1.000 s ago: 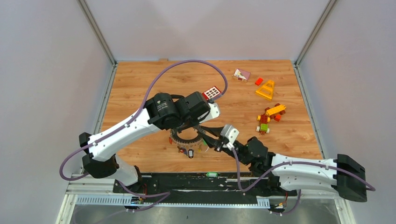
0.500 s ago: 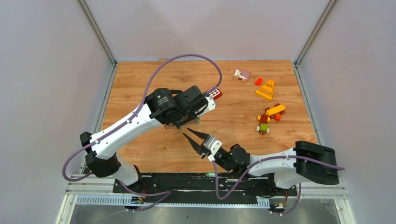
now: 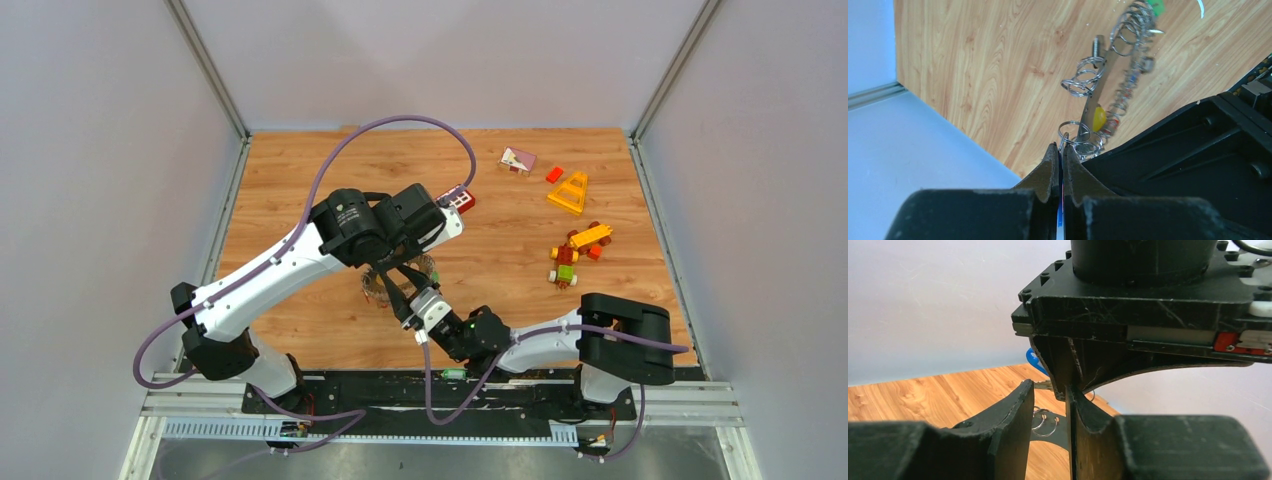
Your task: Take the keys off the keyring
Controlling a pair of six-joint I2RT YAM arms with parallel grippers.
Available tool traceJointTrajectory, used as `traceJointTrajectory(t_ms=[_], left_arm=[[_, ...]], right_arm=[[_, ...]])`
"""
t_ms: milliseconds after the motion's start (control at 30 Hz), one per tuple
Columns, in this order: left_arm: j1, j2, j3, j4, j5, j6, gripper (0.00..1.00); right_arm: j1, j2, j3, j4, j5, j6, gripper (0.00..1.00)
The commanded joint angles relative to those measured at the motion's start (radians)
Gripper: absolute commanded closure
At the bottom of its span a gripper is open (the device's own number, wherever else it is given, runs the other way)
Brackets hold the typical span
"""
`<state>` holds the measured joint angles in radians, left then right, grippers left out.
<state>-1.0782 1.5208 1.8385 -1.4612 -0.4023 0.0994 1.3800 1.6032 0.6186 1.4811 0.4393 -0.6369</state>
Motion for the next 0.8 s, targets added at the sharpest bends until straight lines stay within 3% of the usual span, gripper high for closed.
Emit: traceJointTrajectory(t_ms=[0,300,767], left_arm=[[0.000,-0.041,0.050,0.034,-0.022,0.005,1.00],[-0.001,-0.038,0.057,0.039,-0.029,0.011,1.00],[0.000,-0.053,0.047,0.041,-0.019,0.010,1.00]], right_arm=[[0.008,0.000,0.002,0.113,0.034,-0.025,0.70],[0.011,-0.030,-0.071,0.113,0.080,-0.006,0.70],[0.010,0.007,0.006,0.113,0.132,-0.055,0.70]])
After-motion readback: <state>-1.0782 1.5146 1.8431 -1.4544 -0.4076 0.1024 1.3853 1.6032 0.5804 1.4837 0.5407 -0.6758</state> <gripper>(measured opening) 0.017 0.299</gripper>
